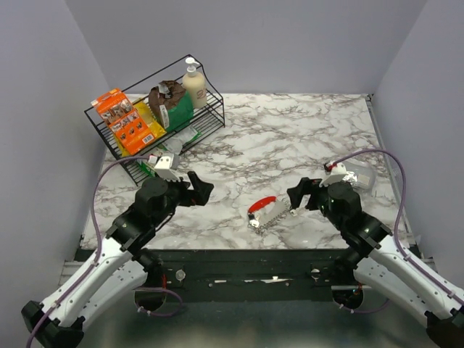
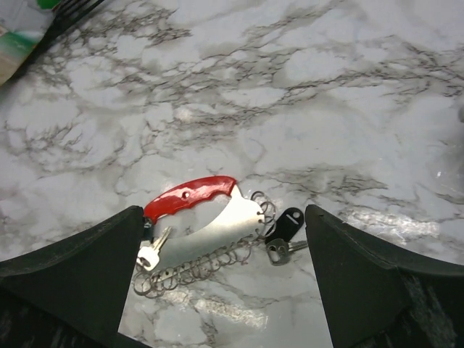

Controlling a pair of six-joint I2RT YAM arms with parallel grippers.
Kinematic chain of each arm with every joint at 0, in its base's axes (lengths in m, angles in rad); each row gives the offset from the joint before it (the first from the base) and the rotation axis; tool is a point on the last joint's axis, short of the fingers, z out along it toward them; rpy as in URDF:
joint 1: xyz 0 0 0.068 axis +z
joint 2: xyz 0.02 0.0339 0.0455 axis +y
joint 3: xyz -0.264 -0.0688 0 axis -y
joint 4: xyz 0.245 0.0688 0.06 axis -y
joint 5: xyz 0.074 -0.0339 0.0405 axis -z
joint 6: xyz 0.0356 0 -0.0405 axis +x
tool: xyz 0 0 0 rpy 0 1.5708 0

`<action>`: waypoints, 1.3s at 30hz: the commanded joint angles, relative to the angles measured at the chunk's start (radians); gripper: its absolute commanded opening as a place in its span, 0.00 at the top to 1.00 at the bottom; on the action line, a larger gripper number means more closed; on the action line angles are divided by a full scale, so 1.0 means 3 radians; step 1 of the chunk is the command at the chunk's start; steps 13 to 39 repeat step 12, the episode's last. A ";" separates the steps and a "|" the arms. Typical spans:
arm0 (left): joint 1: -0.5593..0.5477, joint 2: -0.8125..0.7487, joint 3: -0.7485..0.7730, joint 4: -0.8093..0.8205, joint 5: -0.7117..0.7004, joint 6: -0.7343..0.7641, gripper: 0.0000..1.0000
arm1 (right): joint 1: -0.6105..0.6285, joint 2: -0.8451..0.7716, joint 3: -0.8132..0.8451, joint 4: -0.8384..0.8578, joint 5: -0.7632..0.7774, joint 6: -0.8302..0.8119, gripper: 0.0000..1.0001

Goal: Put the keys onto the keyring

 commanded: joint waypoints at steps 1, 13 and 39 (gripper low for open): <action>0.0022 -0.0252 0.0358 -0.0527 -0.0219 0.0173 0.01 | -0.0288 -0.0025 0.0142 -0.0067 0.0122 -0.0076 0.00; 0.0027 -0.0512 0.0165 -0.0006 0.0184 0.0265 0.01 | -0.0458 -0.0331 0.0178 -0.0108 -0.0212 0.0093 0.00; 0.0027 -0.0512 0.0165 -0.0006 0.0184 0.0265 0.01 | -0.0458 -0.0331 0.0178 -0.0108 -0.0212 0.0093 0.00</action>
